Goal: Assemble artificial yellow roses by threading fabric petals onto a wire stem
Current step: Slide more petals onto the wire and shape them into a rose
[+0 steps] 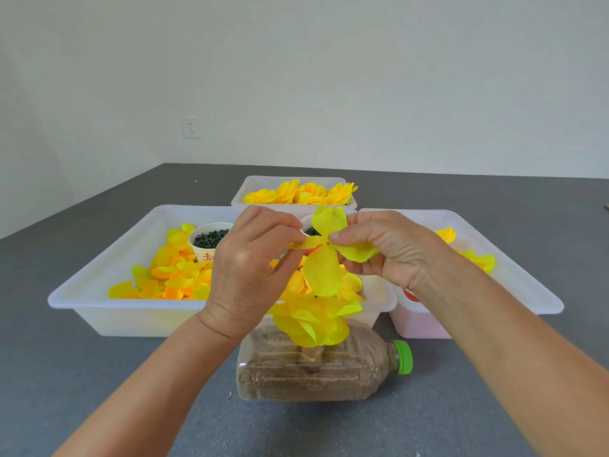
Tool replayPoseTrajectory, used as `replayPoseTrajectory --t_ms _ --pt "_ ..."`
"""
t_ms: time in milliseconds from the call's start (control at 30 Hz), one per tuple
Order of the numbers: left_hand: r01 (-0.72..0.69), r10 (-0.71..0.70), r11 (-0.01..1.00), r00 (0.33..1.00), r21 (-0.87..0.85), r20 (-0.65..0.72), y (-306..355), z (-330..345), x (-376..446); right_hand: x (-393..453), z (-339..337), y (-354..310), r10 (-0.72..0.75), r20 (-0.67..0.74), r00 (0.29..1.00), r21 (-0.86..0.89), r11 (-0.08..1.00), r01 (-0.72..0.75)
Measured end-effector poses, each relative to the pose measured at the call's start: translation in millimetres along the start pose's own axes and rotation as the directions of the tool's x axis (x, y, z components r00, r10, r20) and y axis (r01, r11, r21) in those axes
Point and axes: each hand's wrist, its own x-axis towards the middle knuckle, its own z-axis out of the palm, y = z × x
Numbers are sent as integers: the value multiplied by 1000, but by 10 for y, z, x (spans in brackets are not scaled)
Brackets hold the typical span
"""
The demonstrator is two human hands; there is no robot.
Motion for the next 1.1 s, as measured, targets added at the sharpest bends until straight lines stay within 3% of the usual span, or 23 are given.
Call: replayPoseTrajectory --t_ms 200,533,1100 --pt "-20 19 1000 998 15 59 -9 4 0 15 20 11 -1 101 995 -74 997 9" --pt "-88 79 994 988 67 129 7 14 -47 45 11 -14 21 128 992 -195 981 4" --pt "-145 139 988 984 45 114 39 36 -46 78 29 -2 85 160 983 -39 996 -80"
